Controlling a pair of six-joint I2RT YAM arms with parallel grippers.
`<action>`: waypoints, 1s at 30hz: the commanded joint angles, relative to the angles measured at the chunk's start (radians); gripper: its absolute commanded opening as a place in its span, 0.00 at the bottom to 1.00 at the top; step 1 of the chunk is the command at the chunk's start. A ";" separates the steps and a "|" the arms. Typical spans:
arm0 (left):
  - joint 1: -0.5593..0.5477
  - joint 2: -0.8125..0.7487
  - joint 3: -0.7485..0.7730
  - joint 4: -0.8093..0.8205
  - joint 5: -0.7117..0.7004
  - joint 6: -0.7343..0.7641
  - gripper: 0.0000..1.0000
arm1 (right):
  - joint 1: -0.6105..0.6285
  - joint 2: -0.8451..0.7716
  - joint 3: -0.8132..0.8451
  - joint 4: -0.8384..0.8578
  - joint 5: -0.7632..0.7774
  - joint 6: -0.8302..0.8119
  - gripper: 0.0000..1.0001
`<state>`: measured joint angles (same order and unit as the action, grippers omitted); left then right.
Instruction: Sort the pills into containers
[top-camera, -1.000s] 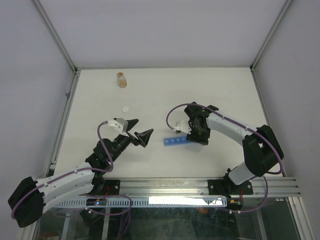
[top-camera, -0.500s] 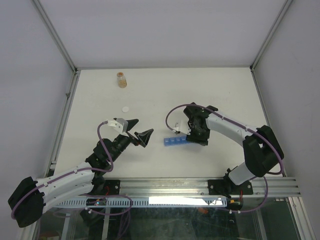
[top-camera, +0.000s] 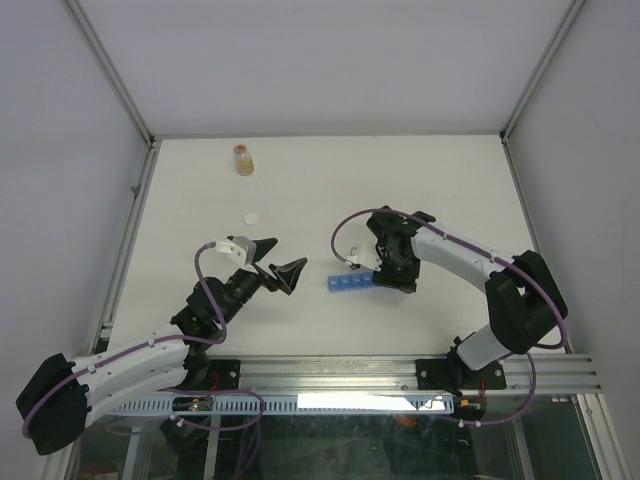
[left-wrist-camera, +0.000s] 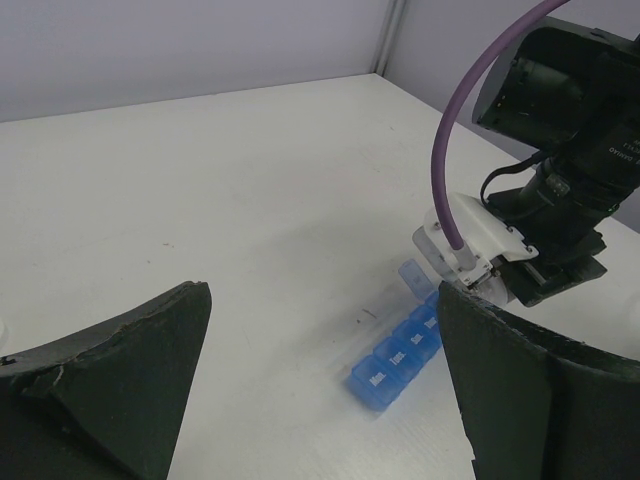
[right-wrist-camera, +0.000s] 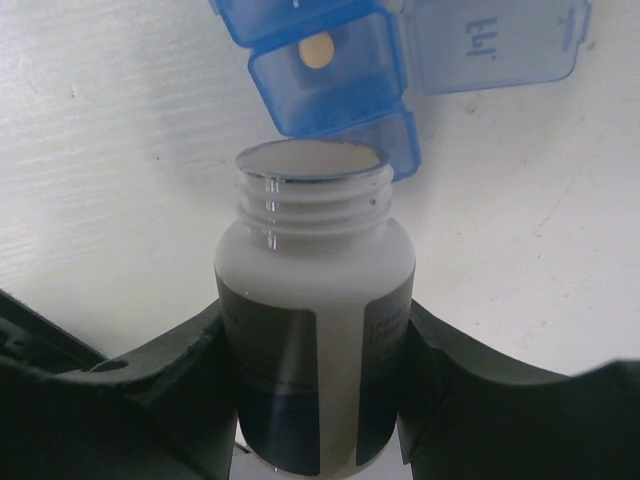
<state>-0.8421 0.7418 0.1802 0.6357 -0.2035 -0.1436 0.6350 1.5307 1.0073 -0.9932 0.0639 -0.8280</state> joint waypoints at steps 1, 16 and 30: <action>0.014 -0.012 -0.009 0.051 0.015 0.008 0.99 | 0.005 -0.052 -0.015 0.055 0.042 -0.017 0.00; 0.017 -0.004 -0.004 0.050 0.019 0.007 0.99 | 0.010 -0.055 -0.010 0.049 0.041 -0.021 0.00; 0.019 -0.004 -0.003 0.045 0.026 0.007 0.99 | 0.008 -0.014 0.051 -0.025 -0.032 0.020 0.00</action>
<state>-0.8356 0.7448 0.1802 0.6357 -0.2016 -0.1440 0.6308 1.5379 1.0176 -1.0019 0.0608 -0.8192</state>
